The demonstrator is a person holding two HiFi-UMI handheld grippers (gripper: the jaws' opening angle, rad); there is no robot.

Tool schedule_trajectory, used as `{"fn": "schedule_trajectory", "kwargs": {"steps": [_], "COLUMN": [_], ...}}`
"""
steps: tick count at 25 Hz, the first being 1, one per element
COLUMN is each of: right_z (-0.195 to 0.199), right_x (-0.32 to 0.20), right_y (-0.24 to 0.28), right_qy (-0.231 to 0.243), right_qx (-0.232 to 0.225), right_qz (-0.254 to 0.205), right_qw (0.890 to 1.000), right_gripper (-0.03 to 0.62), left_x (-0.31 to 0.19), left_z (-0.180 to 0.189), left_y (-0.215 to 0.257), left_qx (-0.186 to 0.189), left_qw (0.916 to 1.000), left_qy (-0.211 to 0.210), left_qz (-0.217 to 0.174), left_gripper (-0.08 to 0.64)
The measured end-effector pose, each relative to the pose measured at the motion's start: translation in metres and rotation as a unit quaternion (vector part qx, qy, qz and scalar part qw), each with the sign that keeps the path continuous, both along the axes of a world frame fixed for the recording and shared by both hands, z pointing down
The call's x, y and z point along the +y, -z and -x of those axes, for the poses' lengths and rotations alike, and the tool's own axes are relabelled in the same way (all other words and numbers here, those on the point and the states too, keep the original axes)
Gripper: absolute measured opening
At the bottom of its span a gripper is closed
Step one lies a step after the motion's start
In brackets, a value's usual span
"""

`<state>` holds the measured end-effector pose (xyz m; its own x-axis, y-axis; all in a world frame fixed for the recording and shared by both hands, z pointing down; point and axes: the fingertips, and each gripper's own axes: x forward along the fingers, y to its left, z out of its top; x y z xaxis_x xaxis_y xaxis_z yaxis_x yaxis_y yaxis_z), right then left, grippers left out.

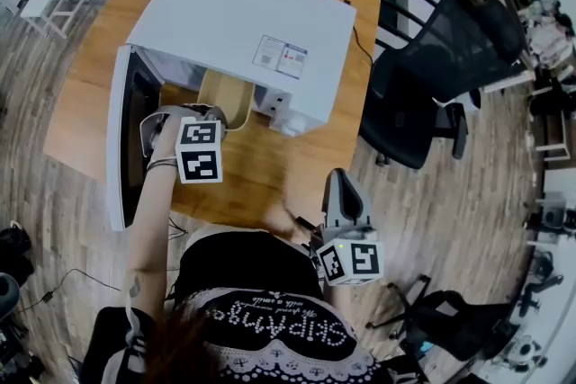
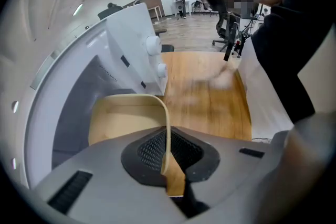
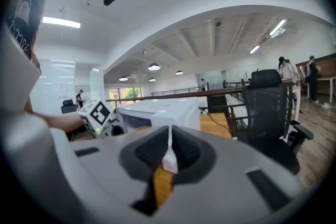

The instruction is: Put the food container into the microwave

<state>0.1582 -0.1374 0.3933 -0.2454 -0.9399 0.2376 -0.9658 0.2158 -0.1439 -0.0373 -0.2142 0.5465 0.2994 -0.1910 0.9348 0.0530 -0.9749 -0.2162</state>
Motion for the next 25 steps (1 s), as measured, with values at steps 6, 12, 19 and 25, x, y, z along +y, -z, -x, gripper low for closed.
{"fn": "schedule_trajectory", "kwargs": {"steps": [6, 12, 19, 25], "right_z": [-0.001, -0.002, -0.002, -0.003], "right_x": [-0.003, -0.006, -0.012, -0.015], "right_y": [-0.006, -0.010, -0.019, -0.026], "right_qy": [-0.006, -0.012, -0.015, -0.019], "right_qx": [-0.002, -0.002, 0.000, 0.000], "right_qz": [0.011, 0.024, 0.043, 0.056], "right_qw": [1.000, 1.000, 0.999, 0.998], "right_gripper": [0.038, 0.038, 0.038, 0.038], "left_x": [-0.041, -0.067, -0.092, -0.112], "left_z": [0.006, 0.006, 0.008, 0.007], "left_y": [-0.011, -0.025, -0.044, -0.048], "left_qx": [-0.016, -0.022, -0.024, -0.020], "left_qw": [0.9998, 0.9996, 0.9994, 0.9990], "left_qy": [0.010, 0.011, 0.016, 0.022], "left_qz": [-0.009, -0.016, -0.021, -0.033], "left_gripper": [0.041, 0.041, 0.041, 0.041]}}
